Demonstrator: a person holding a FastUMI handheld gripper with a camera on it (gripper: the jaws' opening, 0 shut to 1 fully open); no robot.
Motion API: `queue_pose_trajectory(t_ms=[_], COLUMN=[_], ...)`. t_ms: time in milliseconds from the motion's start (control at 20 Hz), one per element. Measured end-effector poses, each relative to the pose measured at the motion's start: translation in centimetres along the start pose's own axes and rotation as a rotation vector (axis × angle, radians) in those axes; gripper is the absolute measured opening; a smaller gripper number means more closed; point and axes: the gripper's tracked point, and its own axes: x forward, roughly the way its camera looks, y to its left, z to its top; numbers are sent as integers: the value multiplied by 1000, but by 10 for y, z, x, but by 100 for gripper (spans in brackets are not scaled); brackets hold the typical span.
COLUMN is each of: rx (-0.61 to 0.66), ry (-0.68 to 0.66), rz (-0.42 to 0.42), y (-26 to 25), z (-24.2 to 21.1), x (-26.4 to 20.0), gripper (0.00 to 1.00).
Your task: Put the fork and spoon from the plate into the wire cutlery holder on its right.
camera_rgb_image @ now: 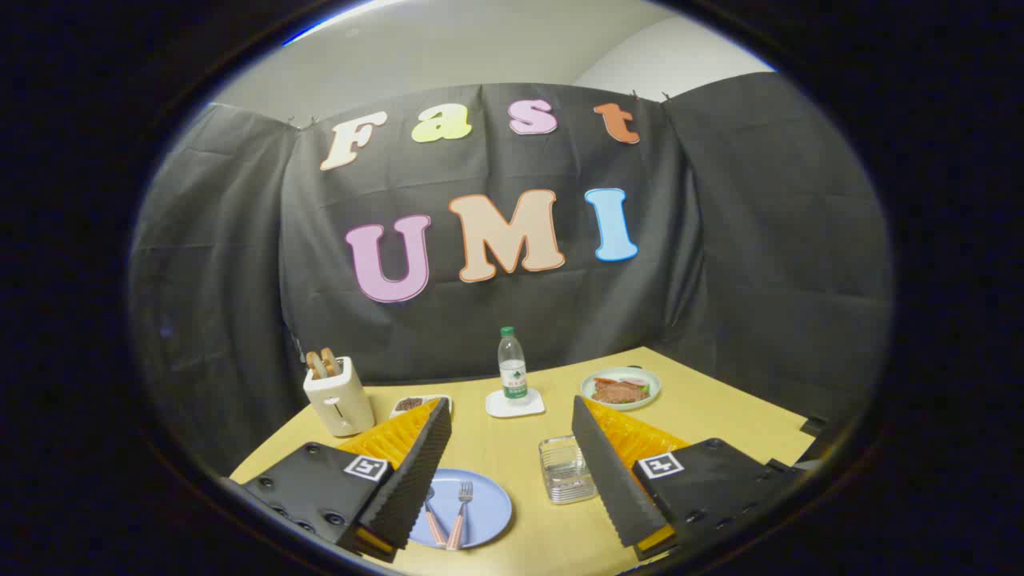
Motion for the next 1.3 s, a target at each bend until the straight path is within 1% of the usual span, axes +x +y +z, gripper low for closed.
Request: queue_pose_trajectory(t_ms=[250,600,900,1300], rx=[-23,-62,-58,-91], ry=[7,27,85,219], rz=[16,11,16,88], y=[13,17,16,30], z=[-1,-13,-46,-109], x=[-3,-6,2,23], gripper=[97,97,97,97])
